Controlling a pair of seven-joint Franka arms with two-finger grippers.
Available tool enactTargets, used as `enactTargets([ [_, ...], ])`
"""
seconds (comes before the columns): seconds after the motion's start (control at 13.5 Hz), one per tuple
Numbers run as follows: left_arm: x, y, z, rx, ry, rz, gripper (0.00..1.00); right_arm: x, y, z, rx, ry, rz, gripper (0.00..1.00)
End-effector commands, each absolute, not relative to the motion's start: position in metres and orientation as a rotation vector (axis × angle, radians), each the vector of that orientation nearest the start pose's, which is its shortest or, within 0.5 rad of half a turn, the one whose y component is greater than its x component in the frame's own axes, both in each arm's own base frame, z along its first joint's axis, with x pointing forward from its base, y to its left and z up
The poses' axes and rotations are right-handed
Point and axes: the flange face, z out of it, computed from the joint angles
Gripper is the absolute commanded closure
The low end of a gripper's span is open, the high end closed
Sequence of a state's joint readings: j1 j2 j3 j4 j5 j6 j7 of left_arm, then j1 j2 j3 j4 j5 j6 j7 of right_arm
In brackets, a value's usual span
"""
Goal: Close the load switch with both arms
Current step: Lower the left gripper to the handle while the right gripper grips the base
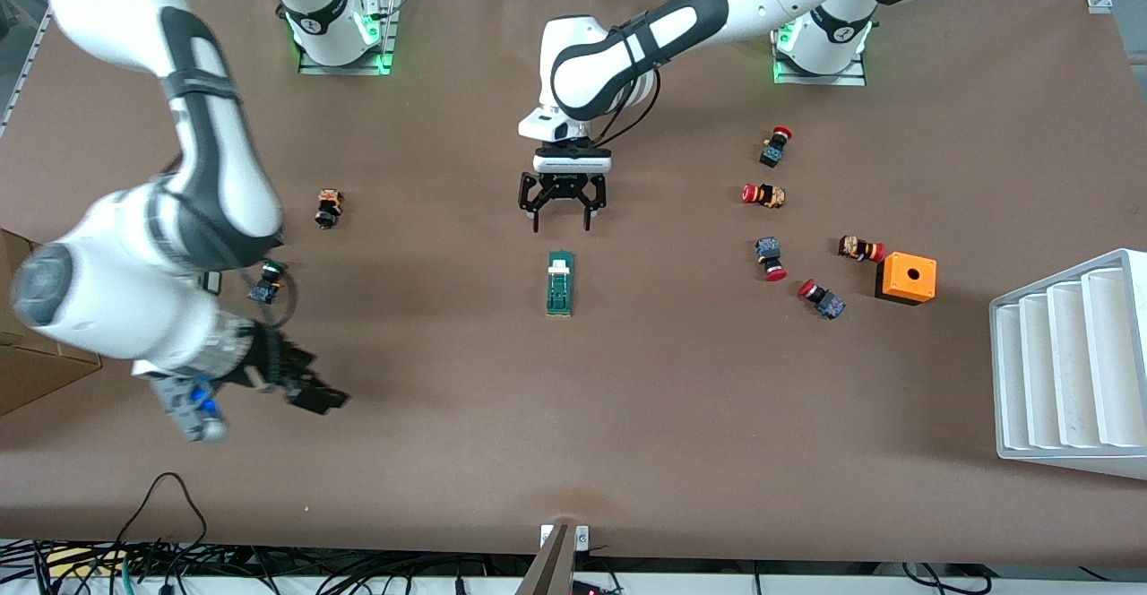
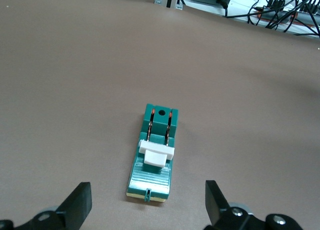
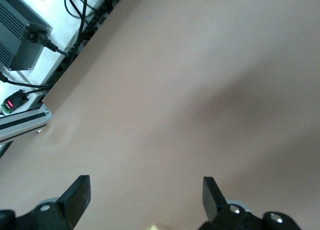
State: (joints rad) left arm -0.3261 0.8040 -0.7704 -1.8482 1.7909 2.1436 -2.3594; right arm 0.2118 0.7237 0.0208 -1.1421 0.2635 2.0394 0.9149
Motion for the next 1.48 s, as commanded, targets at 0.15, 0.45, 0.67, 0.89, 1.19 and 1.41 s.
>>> enactTargets([
  [0.15, 0.361, -0.547, 0.143, -2.93, -0.178, -1.439, 0.0, 0.732, 0.26, 0.368, -2.539, 1.332, 0.032, 0.01],
  [0.45, 0.37, -0.552, 0.121, -2.865, -0.105, -1.533, 0.0, 0.71, 0.311, 0.35, -2.475, 1.497, 0.098, 0.01],
  [0.67, 0.376, -0.543, 0.106, -2.806, -0.048, -1.589, 0.0, 0.692, 0.347, 0.331, -2.378, 1.623, 0.101, 0.01],
  [0.89, 0.374, -0.543, 0.1, -2.797, -0.008, -1.609, 0.0, 0.672, 0.381, 0.314, -2.375, 1.648, 0.119, 0.08],
  [1.19, 0.364, -0.547, 0.091, -2.771, 0.028, -1.634, 0.0, 0.652, 0.417, 0.294, -2.378, 1.69, 0.085, 0.25],
  [1.41, 0.365, -0.547, 0.088, -2.763, 0.056, -1.653, 0.02, 0.634, 0.437, 0.28, -2.388, 1.712, 0.106, 0.36],
])
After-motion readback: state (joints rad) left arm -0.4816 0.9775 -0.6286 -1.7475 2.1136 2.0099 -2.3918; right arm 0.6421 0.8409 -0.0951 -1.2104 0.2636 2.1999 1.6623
